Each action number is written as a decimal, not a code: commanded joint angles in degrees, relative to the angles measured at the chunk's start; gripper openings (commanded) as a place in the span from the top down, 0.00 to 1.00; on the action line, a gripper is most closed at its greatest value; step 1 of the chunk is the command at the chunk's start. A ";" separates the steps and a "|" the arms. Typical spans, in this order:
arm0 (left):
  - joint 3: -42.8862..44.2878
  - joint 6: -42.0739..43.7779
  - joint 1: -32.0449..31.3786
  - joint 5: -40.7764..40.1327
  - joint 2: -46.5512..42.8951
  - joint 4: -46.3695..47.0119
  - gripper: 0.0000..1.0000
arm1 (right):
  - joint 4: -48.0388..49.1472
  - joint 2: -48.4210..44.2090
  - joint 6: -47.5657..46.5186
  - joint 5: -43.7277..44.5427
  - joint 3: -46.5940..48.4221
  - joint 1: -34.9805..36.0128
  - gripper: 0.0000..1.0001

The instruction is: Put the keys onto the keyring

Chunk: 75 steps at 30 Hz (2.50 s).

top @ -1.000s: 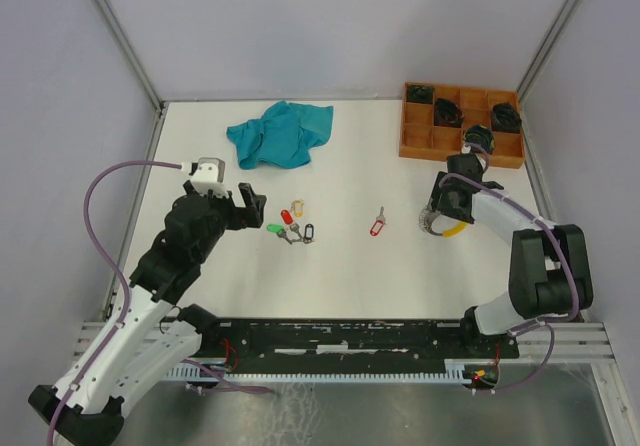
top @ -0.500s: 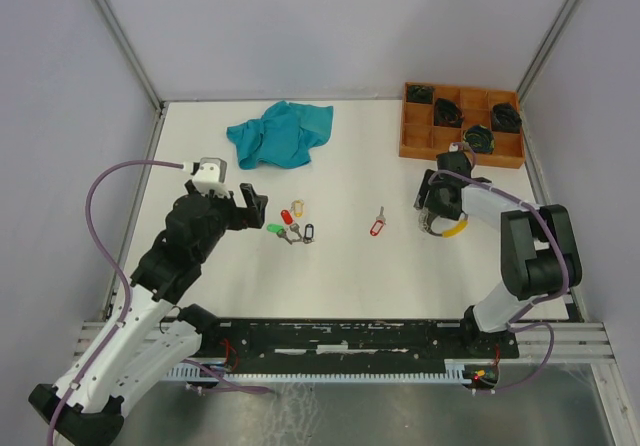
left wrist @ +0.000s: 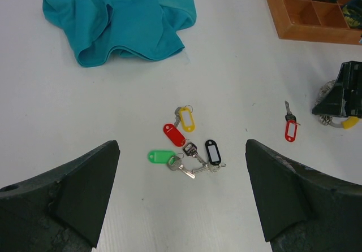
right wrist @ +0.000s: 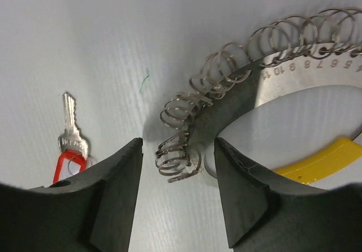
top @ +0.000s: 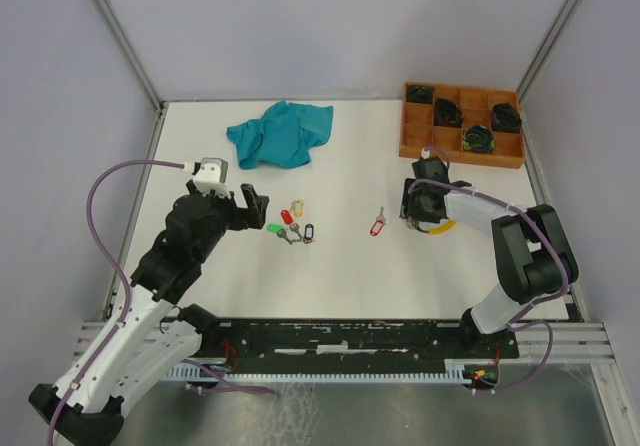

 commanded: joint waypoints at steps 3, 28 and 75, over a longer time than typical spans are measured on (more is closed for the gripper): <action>0.09 1.70 -0.43 2.12 -0.75 3.04 0.01 | -5.11 1.09 -0.27 -2.81 -2.76 7.49 0.42; -2.60 -14.80 -0.48 18.06 7.03 4.02 0.05 | -15.69 1.65 -4.25 0.67 12.31 37.96 0.42; -5.17 -24.92 -14.61 23.32 46.24 30.22 0.35 | 0.25 -2.43 3.66 3.68 -5.55 19.25 0.59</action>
